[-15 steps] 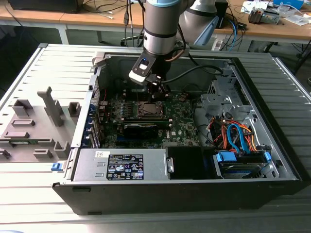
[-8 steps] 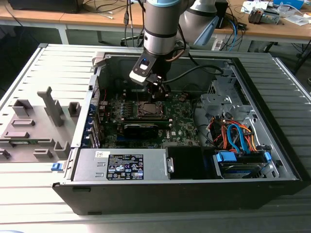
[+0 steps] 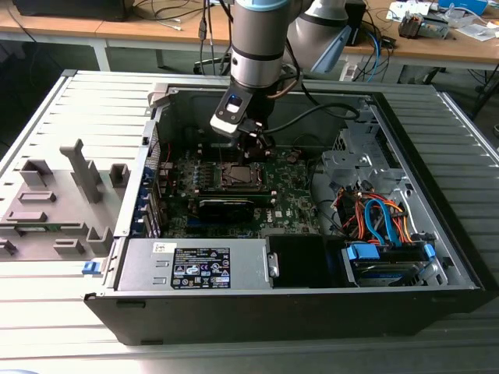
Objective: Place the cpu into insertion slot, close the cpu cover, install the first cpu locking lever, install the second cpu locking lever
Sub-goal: 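Install the first cpu locking lever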
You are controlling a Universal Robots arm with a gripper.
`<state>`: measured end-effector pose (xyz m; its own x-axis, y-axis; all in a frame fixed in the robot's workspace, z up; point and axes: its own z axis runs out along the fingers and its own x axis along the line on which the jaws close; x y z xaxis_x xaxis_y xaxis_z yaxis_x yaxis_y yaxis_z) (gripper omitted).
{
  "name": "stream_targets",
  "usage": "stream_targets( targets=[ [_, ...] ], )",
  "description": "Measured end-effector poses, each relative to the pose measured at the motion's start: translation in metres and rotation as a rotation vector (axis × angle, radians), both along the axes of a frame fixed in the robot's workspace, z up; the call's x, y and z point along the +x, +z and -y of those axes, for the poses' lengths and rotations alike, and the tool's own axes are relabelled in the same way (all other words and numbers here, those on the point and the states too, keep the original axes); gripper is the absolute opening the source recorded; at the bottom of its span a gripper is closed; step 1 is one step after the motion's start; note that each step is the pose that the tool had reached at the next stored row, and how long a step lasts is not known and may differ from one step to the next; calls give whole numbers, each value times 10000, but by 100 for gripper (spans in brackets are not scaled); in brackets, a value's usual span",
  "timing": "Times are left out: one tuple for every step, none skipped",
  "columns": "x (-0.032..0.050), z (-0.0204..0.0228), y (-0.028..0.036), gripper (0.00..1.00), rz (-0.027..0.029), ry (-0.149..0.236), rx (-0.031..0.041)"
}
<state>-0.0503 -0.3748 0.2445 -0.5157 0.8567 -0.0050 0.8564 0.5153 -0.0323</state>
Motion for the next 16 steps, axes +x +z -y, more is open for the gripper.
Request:
stream_targets(
  targets=[
    [0, 0, 0, 11, 0, 103, 0],
    [0, 0, 0, 11, 0, 192, 0],
    [0, 0, 0, 11, 0, 283, 0],
    [0, 0, 0, 11, 0, 394, 0],
    [0, 0, 0, 11, 0, 452, 0],
    [0, 0, 0, 11, 0, 505, 0],
    [0, 0, 0, 11, 0, 575, 0],
    [0, 0, 0, 11, 0, 678, 0],
    [0, 0, 0, 11, 0, 753, 1],
    [0, 0, 0, 11, 0, 886, 0],
    [0, 0, 0, 11, 0, 988, 1],
    [0, 0, 0, 11, 0, 1068, 0],
    [0, 0, 0, 11, -1, 1142, 0],
    [0, 0, 0, 11, 0, 1201, 0],
    [0, 0, 0, 11, 0, 1278, 0],
    [0, 0, 0, 11, 0, 1327, 0]
  ],
)
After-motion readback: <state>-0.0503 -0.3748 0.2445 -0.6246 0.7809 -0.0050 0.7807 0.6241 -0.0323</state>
